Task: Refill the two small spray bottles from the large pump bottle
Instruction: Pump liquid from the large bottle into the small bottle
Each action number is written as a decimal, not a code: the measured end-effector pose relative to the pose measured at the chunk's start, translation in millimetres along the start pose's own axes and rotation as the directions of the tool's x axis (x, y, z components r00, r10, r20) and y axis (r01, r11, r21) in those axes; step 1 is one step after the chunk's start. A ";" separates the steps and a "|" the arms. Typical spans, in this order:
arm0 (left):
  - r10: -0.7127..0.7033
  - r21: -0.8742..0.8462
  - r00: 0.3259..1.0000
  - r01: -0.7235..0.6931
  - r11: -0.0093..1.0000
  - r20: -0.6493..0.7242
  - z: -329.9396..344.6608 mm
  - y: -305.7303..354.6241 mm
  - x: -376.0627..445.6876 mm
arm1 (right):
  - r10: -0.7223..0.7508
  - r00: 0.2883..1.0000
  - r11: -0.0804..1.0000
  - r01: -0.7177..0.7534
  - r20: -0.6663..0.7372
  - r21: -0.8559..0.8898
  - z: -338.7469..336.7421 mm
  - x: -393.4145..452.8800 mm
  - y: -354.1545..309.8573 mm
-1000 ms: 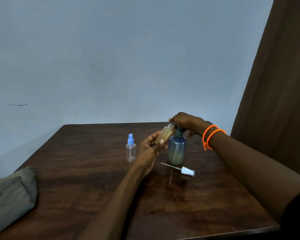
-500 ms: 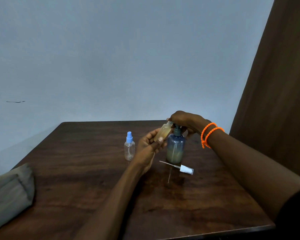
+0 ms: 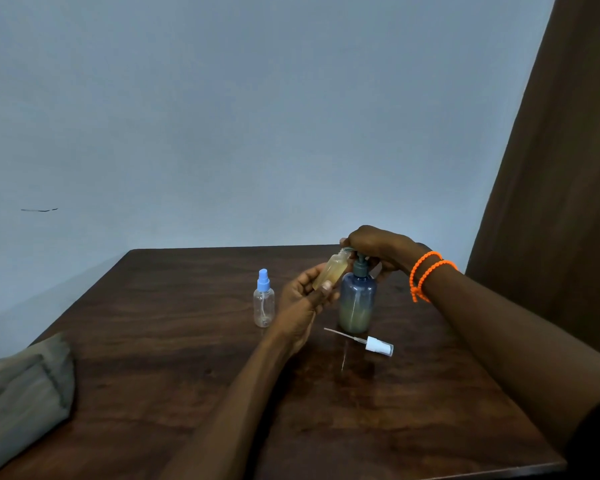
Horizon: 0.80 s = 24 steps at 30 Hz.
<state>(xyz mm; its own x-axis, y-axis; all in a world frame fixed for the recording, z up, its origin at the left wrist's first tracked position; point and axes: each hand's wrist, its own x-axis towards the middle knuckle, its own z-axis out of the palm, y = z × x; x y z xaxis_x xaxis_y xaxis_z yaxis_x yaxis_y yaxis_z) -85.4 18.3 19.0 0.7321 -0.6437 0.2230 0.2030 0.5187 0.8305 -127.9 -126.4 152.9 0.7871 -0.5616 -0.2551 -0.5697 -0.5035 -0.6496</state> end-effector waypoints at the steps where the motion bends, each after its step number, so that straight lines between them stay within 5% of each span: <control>1: 0.000 -0.002 1.000 0.000 1.000 0.000 -0.5 -0.2 0.4 | 0.001 1.000 1.000 -0.001 0.005 0.003 0.0 0.5 -0.3; 24: 0.012 0.008 1.000 -0.012 1.000 0.014 -1.1 -2.7 3.3 | -0.079 0.997 0.996 0.080 -0.027 0.030 7.9 8.3 3.6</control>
<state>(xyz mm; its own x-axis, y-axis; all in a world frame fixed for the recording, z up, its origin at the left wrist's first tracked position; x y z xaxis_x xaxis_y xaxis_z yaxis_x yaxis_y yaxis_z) -82.8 15.4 17.0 0.7251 -0.6454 0.2403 0.1891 0.5221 0.8316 -121.6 -127.6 142.8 0.8230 -0.5375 -0.1837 -0.4977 -0.5265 -0.6892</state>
